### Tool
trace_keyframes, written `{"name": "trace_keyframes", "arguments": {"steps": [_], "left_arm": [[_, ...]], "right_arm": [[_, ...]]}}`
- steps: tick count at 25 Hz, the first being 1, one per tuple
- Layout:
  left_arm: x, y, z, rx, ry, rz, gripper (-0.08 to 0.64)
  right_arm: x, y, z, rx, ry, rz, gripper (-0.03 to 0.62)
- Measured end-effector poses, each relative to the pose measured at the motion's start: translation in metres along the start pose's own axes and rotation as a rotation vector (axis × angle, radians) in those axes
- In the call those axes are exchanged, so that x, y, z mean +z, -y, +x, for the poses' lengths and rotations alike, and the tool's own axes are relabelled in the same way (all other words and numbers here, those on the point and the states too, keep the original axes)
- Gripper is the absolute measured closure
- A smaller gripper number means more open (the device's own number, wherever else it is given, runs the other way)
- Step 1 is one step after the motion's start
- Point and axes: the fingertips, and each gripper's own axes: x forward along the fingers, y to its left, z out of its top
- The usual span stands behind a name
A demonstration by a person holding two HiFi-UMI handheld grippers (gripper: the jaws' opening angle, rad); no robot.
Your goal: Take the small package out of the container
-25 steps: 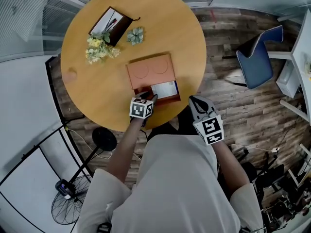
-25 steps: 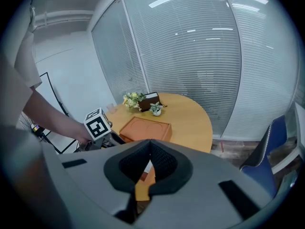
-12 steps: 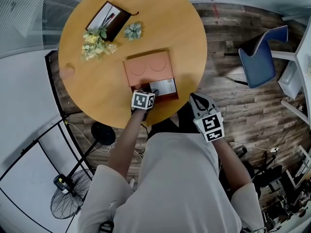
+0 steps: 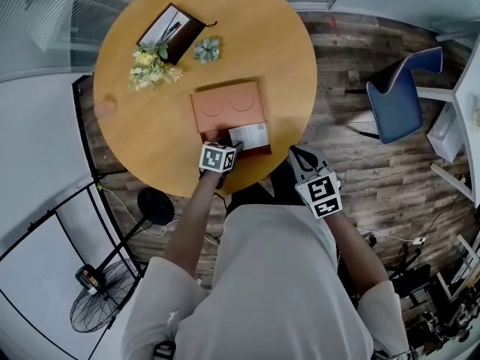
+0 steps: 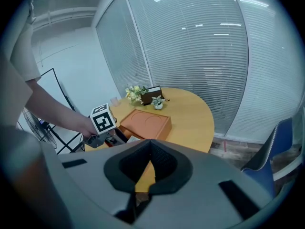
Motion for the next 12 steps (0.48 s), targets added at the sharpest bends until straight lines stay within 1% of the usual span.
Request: {"name": "trace_keyframes", "arguments": {"steps": [5,12], "left_arm": [[0.004,0.014,-0.019,0.013,0.048,0.021,0.357],[0.016,0.042,-0.049,0.032,0.17,0.026,0.357]], "right_arm": [[0.002,0.0,-0.007,0.003,0.012,-0.016,0.591],[0.008,-0.01,-0.016,0.018,0.03,-0.051,0.591]]}}
